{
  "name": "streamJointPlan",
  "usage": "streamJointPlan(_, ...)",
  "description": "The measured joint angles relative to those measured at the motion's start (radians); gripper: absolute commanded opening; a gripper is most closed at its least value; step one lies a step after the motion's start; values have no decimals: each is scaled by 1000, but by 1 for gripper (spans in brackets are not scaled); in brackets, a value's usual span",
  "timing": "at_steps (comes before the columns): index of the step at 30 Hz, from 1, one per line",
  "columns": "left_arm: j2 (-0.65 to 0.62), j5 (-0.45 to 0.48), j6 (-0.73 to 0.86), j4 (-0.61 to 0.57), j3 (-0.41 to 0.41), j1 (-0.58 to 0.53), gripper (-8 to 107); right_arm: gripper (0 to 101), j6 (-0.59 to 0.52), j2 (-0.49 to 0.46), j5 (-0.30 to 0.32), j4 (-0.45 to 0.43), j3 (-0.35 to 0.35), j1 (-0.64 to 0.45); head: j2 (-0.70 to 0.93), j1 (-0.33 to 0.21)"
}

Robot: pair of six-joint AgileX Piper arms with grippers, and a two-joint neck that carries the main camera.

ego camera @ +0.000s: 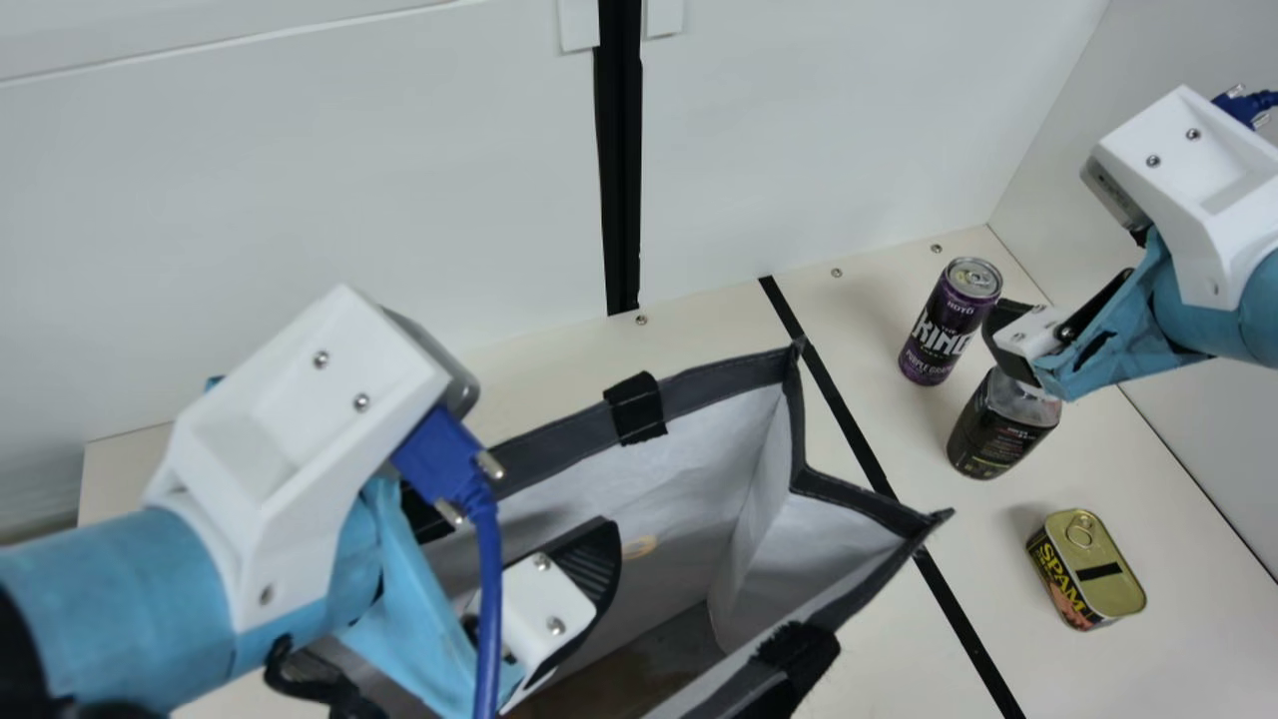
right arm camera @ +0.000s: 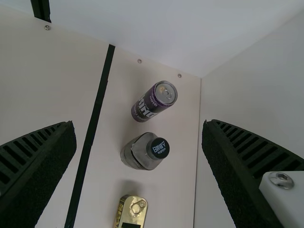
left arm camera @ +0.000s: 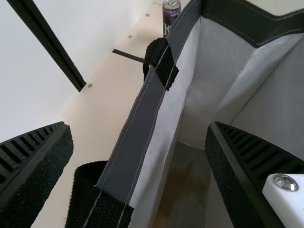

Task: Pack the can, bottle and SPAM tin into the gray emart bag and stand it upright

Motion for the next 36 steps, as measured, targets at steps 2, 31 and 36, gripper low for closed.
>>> streamJointPlan(2, 7, 0, 2, -5, 0, -2, 90, 95, 0, 0, 0, 0, 0, 0, 0, 0)
streamJointPlan(31, 37, 0, -11, -15, 38, 2, -8, 95, 0, 0, 0, 0, 0, 0, 0, 0)
streamJointPlan(36, 21, 0, -36, 1, 42, 15, -8, 95, 0, 0, 0, 0, 0, 0, 0, 0)
